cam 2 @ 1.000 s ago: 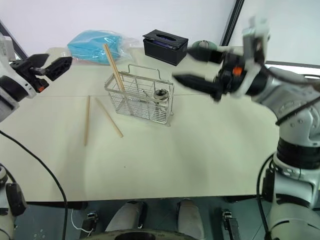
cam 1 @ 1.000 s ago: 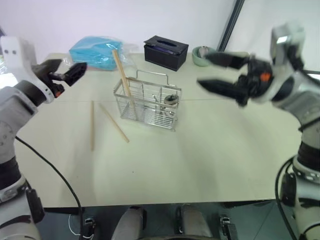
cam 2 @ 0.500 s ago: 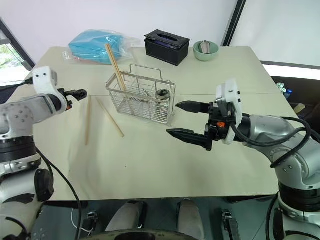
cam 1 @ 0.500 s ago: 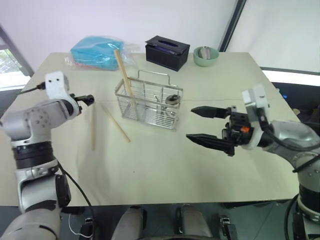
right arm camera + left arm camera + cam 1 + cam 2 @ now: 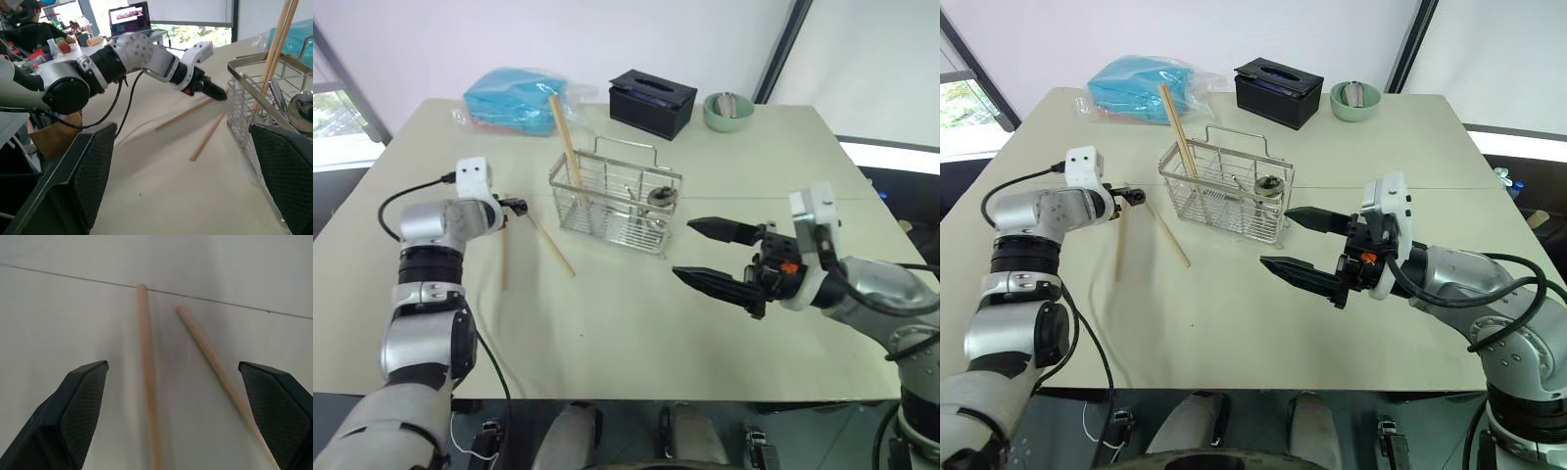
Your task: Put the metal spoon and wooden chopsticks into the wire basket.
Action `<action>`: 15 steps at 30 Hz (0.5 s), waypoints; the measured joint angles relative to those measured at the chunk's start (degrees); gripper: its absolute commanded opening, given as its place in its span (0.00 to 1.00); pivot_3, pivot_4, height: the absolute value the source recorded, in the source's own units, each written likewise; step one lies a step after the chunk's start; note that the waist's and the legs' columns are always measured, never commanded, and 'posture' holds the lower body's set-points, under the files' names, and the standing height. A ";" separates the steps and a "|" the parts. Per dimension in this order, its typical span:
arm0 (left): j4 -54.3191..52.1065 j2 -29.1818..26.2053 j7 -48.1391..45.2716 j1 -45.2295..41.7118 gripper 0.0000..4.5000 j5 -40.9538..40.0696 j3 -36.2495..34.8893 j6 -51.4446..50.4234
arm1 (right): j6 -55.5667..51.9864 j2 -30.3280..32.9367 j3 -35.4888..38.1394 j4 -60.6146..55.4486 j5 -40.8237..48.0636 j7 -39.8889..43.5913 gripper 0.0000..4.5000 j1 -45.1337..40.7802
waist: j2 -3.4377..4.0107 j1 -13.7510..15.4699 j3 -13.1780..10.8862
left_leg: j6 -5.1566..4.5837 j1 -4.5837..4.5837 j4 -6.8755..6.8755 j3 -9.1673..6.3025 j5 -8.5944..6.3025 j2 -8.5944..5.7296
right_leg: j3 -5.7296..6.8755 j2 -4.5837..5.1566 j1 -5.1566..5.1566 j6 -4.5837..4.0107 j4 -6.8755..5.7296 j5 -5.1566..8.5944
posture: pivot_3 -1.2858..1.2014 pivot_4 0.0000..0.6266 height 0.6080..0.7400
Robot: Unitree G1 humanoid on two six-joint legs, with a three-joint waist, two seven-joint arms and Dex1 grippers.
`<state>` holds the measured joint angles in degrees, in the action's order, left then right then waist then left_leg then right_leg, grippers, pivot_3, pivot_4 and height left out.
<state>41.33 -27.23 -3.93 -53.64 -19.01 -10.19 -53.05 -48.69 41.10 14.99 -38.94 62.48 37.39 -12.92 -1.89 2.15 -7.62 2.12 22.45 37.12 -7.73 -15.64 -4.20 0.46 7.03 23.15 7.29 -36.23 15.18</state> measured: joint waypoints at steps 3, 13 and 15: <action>3.65 0.22 0.09 -1.74 1.00 1.22 -0.34 1.09 | 0.49 0.11 0.85 -0.20 1.28 -1.25 0.99 1.31 | -0.01 0.04 0.00 | 0.00 0.01 0.02 0.01 0.00 -0.01 | 0.00 0.02 -0.02 0.06 0.00 -0.03 | 0.52 0.24 0.36; 9.29 0.44 -0.02 -3.50 0.23 4.00 -1.63 4.67 | 1.87 1.63 1.73 -0.42 1.95 -2.74 1.00 3.41 | 0.00 0.24 0.02 | -0.01 -0.06 0.08 0.00 0.01 -0.01 | 0.01 0.01 -0.07 0.10 -0.01 -0.06 | 0.52 0.24 0.36; 9.58 0.43 -0.10 -3.55 0.01 4.40 -2.00 4.88 | 2.26 2.17 1.72 -0.92 1.91 -2.43 1.00 3.76 | -0.01 0.27 0.03 | -0.01 -0.06 0.09 -0.01 0.01 -0.05 | 0.01 0.03 -0.06 0.14 0.02 -0.08 | 0.52 0.24 0.36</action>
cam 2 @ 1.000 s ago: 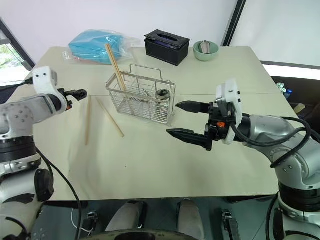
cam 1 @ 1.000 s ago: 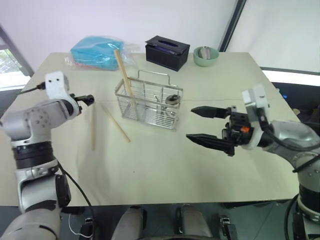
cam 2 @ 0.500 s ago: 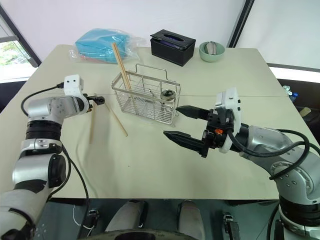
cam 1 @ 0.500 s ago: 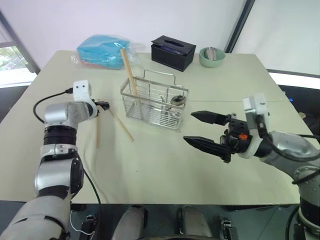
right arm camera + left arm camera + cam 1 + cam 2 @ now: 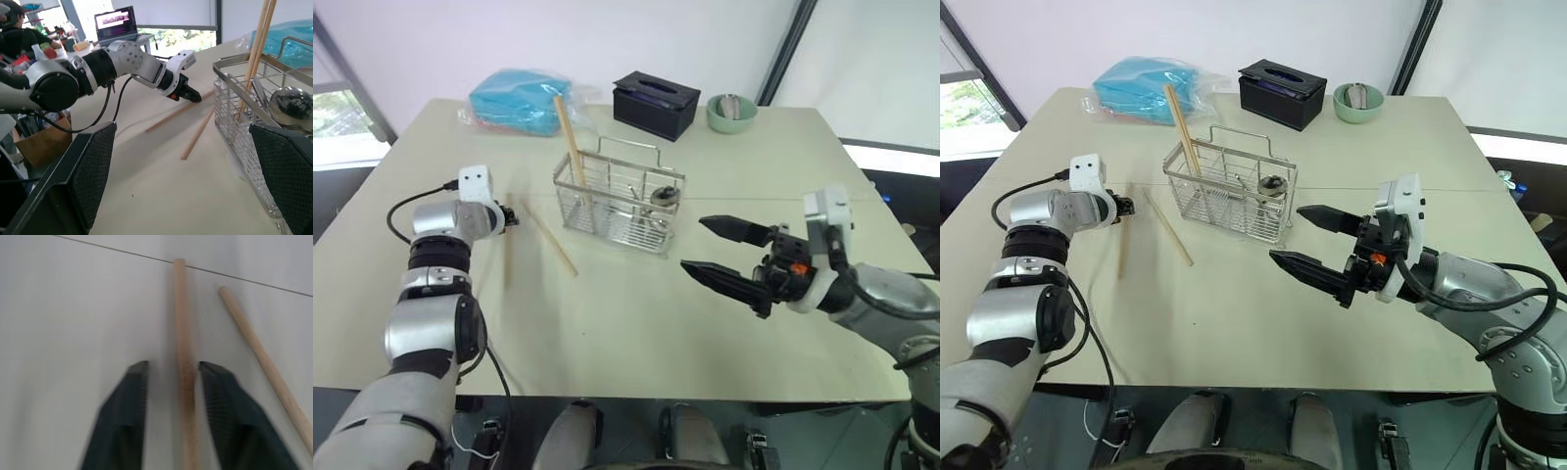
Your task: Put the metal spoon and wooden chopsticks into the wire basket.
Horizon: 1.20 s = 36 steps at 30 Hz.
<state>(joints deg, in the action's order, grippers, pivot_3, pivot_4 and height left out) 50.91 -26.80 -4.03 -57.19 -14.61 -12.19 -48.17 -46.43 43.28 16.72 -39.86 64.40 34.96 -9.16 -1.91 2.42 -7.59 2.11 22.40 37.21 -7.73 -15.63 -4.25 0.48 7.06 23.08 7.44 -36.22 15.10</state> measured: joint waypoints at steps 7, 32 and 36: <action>0.21 0.21 0.54 -0.26 0.01 0.40 -1.08 0.35 | 1.13 0.76 0.02 0.00 -0.06 0.82 1.00 1.00 | -0.02 -0.15 0.00 | 0.00 0.02 -0.01 0.00 0.00 -0.02 | 0.01 0.04 -0.04 0.04 0.00 -0.02 | 0.52 0.24 0.36; -25.71 10.24 -8.75 -11.44 0.01 -15.64 -6.30 17.66 | 2.50 2.72 2.24 0.02 0.29 -1.13 1.00 4.69 | -0.18 -0.43 -0.11 | -0.01 0.04 0.06 0.07 0.01 -0.06 | -0.01 0.07 -0.13 0.15 0.08 -0.08 | 0.52 0.24 0.36; -27.54 11.93 -10.76 -7.88 0.01 -12.90 -1.53 18.94 | 3.29 2.77 4.54 0.01 0.29 -2.34 1.00 4.98 | -0.13 -0.47 -0.12 | -0.01 0.02 0.04 0.08 0.01 0.01 | -0.02 0.00 -0.11 0.14 0.08 -0.08 | 0.52 0.24 0.36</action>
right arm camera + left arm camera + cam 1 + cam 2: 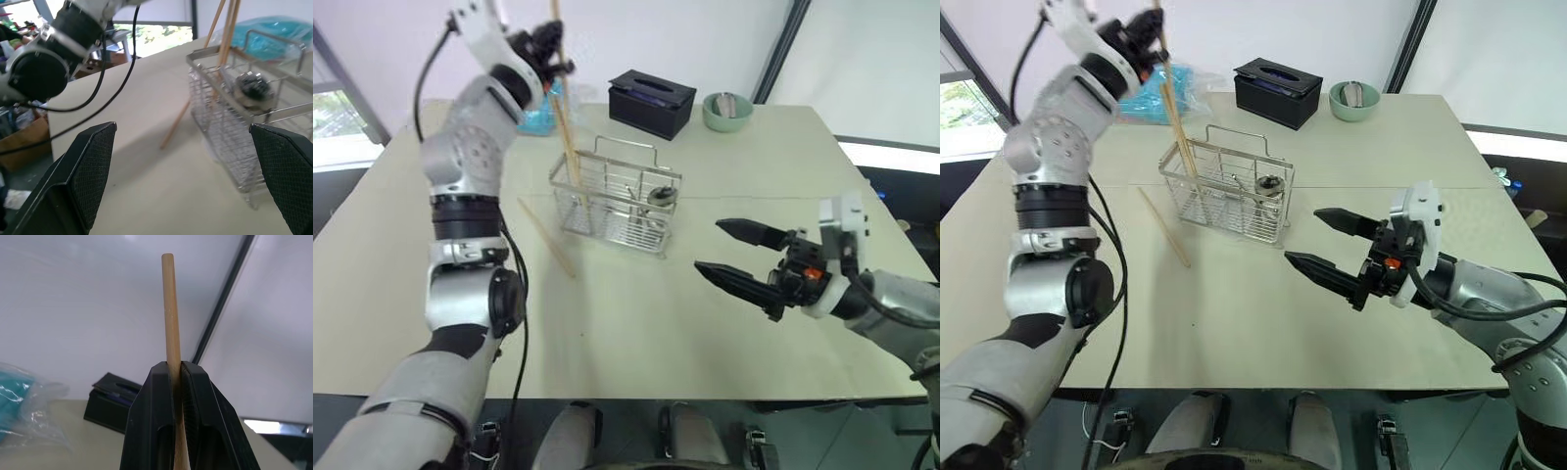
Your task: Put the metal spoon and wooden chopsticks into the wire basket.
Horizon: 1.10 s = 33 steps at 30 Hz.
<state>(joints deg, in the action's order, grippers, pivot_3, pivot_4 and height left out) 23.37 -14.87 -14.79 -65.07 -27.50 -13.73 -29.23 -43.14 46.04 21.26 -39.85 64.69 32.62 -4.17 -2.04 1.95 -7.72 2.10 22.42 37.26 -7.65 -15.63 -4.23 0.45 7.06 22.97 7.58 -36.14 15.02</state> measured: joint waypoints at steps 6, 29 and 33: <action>-1.77 0.38 -2.25 3.14 0.01 5.09 4.19 6.30 | 0.11 0.03 0.86 0.04 0.35 -2.07 1.00 -0.24 | 0.00 0.32 0.00 | 0.00 0.02 0.02 -0.01 0.00 0.01 | 0.00 -0.02 -0.03 -0.01 0.03 0.00 | 0.52 0.24 0.36; -16.03 1.73 2.72 13.15 0.99 2.99 1.24 2.96 | -0.93 0.21 -1.90 4.29 1.55 -4.92 1.00 -7.03 | 0.02 0.22 -0.01 | -0.02 0.01 0.04 -0.04 0.00 0.01 | 0.01 -0.06 -0.06 -0.02 0.04 0.00 | 0.52 0.24 0.36; -16.86 -2.65 3.64 9.11 0.99 0.28 -1.95 -1.90 | -0.92 0.21 -2.85 5.13 0.87 -3.80 1.00 -7.47 | 0.03 0.21 -0.02 | -0.02 0.02 0.03 -0.06 0.00 0.03 | 0.01 -0.10 -0.03 -0.02 0.03 0.00 | 0.52 0.24 0.36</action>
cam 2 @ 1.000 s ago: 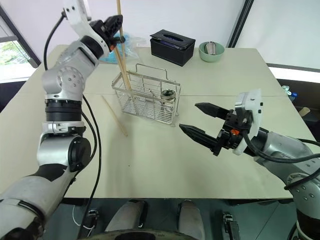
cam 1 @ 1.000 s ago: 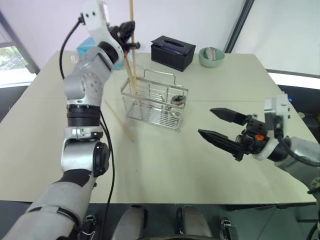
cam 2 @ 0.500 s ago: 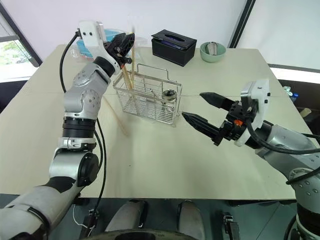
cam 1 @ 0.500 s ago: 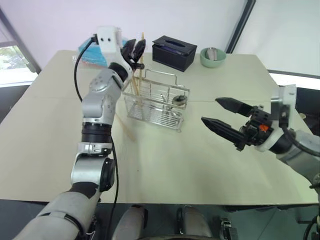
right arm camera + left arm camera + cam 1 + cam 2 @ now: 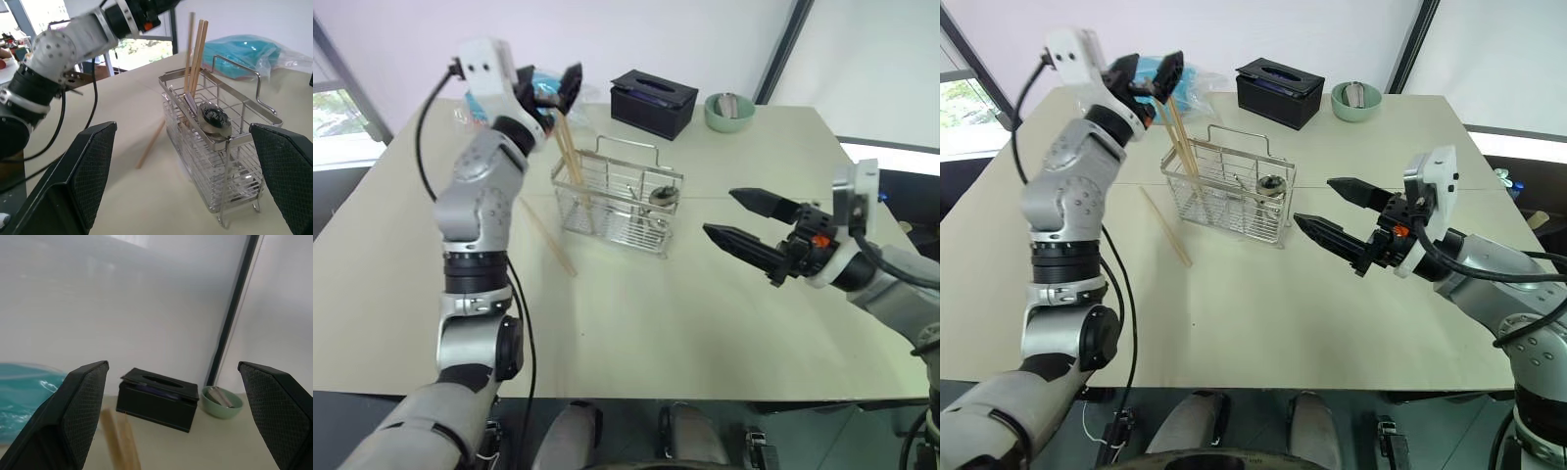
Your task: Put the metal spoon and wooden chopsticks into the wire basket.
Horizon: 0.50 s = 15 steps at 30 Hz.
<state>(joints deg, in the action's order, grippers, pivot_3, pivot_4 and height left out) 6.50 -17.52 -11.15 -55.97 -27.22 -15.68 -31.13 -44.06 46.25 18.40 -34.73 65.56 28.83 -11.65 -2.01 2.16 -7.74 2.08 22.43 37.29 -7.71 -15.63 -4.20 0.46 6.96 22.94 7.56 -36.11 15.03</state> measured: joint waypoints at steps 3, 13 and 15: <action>0.22 -3.44 1.81 -4.61 0.99 -2.73 -4.57 -2.58 | 0.03 -0.06 -0.20 0.25 -0.58 0.69 1.00 -0.23 | 0.01 0.00 0.00 | 0.00 -0.02 -0.02 -0.01 0.00 0.00 | 0.00 0.00 -0.01 0.00 0.00 0.00 | 0.52 0.24 0.36; 10.55 -7.42 16.31 -7.37 0.99 -3.31 -13.57 -11.35 | 0.69 -0.72 -2.27 1.19 -2.71 2.62 1.00 -0.78 | -0.01 0.13 0.03 | 0.01 -0.09 0.09 -0.09 0.01 -0.04 | 0.01 -0.03 -0.16 0.01 -0.03 0.00 | 0.52 0.24 0.36; 12.95 -6.81 20.11 -6.29 0.99 -1.97 -13.65 -14.74 | 0.74 -1.04 -2.46 1.21 -3.10 2.74 1.00 -0.89 | -0.01 0.06 0.03 | 0.01 -0.09 0.08 -0.09 0.00 -0.04 | 0.01 -0.03 -0.14 0.01 -0.04 0.00 | 0.52 0.24 0.36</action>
<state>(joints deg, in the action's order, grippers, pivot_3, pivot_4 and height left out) 19.46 -24.33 8.96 -62.25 -29.20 -29.32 -45.87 -43.32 45.21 15.94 -33.51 62.46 31.56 -12.54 -2.02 2.21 -7.70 2.09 22.34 37.37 -7.80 -15.62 -4.24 0.48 6.92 22.80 7.57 -36.15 15.02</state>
